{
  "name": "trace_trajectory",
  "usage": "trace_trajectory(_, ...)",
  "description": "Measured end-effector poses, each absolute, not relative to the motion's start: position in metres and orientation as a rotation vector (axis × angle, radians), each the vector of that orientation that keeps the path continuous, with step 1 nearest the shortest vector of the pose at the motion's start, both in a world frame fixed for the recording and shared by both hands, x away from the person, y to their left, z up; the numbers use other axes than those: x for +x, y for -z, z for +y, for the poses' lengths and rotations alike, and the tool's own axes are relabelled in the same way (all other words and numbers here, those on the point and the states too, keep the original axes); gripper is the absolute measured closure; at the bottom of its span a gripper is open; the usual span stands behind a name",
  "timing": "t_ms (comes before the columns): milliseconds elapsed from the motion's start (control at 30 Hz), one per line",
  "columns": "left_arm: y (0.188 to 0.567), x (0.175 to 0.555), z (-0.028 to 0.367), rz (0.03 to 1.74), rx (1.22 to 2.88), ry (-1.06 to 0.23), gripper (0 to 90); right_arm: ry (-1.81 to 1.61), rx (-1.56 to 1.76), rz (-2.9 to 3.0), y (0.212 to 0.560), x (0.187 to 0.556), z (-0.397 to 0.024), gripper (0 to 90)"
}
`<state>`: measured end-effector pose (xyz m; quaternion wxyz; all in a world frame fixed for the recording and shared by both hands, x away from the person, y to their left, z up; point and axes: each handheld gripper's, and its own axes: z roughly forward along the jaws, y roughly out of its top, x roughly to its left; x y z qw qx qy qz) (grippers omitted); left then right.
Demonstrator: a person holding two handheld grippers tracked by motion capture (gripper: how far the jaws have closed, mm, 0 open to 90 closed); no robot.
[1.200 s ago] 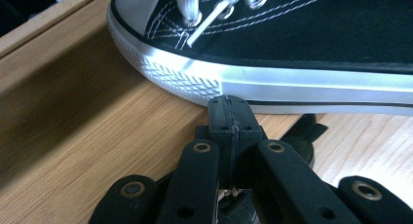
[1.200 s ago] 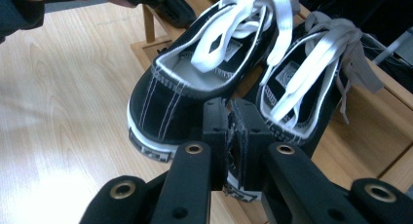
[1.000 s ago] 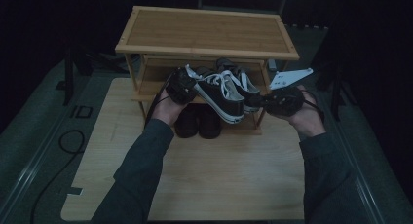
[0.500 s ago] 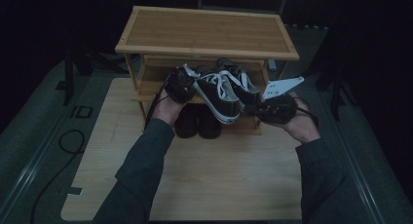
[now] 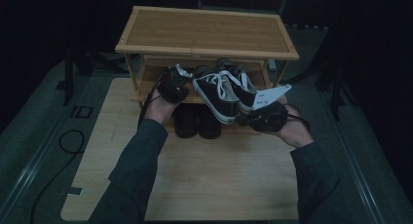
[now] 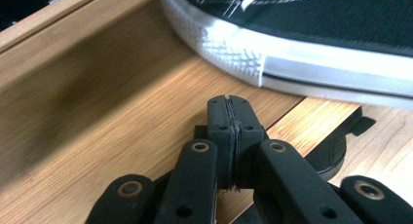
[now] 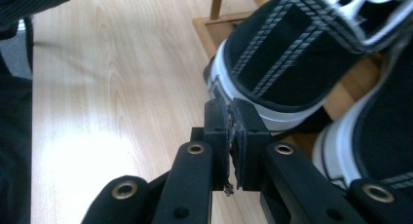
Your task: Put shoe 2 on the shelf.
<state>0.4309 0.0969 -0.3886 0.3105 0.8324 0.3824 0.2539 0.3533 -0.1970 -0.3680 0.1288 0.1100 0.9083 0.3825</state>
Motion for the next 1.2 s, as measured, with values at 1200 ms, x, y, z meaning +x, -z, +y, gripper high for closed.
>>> trace_trajectory(1200,0.390,0.425,0.118,1.018,2.201,-0.697,90.0,-1.201,0.317,2.651,0.377,0.358,-0.182,89.3)
